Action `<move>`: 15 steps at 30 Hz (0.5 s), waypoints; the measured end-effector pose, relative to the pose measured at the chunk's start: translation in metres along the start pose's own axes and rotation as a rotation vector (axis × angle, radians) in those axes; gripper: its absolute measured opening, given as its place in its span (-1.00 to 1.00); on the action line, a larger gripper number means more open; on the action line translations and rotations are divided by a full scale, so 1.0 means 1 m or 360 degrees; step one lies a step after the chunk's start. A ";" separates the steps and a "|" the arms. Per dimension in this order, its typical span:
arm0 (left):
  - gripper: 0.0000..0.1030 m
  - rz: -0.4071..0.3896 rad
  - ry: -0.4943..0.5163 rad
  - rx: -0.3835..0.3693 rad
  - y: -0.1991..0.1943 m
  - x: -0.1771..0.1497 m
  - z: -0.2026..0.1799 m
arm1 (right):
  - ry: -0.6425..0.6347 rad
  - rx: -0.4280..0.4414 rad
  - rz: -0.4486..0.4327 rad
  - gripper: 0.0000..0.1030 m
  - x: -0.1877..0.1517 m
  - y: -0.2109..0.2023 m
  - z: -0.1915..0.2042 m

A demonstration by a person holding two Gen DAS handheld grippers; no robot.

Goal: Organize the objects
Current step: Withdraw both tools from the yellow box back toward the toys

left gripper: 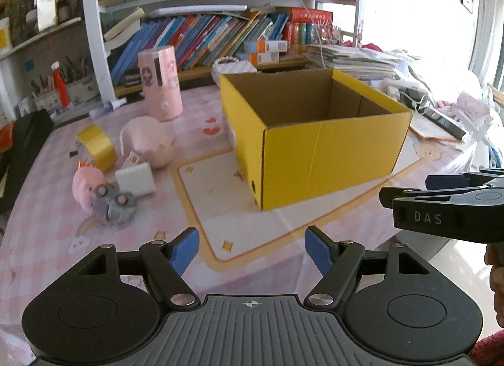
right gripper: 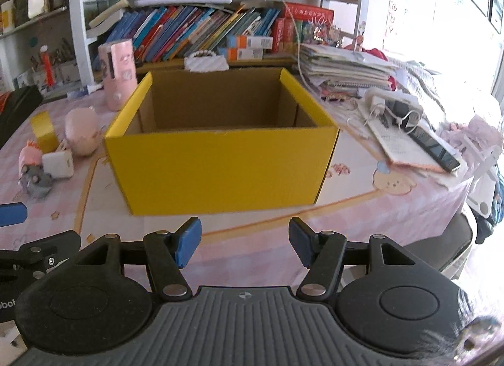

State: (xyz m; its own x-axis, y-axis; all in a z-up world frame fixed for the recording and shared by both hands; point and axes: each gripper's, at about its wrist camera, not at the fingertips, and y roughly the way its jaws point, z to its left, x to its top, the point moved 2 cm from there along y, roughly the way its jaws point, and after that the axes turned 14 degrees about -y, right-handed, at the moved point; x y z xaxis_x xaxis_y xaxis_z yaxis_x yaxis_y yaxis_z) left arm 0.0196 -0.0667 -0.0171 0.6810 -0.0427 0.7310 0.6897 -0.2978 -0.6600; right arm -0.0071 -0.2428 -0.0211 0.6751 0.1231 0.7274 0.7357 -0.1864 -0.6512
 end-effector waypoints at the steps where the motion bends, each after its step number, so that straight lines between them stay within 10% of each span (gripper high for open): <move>1: 0.47 0.0005 -0.0004 0.0004 -0.001 -0.002 0.002 | -0.0001 0.0006 0.0005 0.15 -0.002 -0.001 0.002; 15: 0.57 0.0053 -0.0067 0.0079 -0.023 -0.023 0.033 | -0.0035 0.0146 0.0052 0.16 -0.015 -0.016 0.042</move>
State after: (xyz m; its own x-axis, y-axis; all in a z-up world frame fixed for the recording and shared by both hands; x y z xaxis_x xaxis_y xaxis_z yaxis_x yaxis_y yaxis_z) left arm -0.0038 -0.0273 -0.0242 0.7128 -0.0111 0.7013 0.6772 -0.2491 -0.6923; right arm -0.0265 -0.2003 -0.0305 0.6991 0.1400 0.7012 0.7145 -0.1009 -0.6923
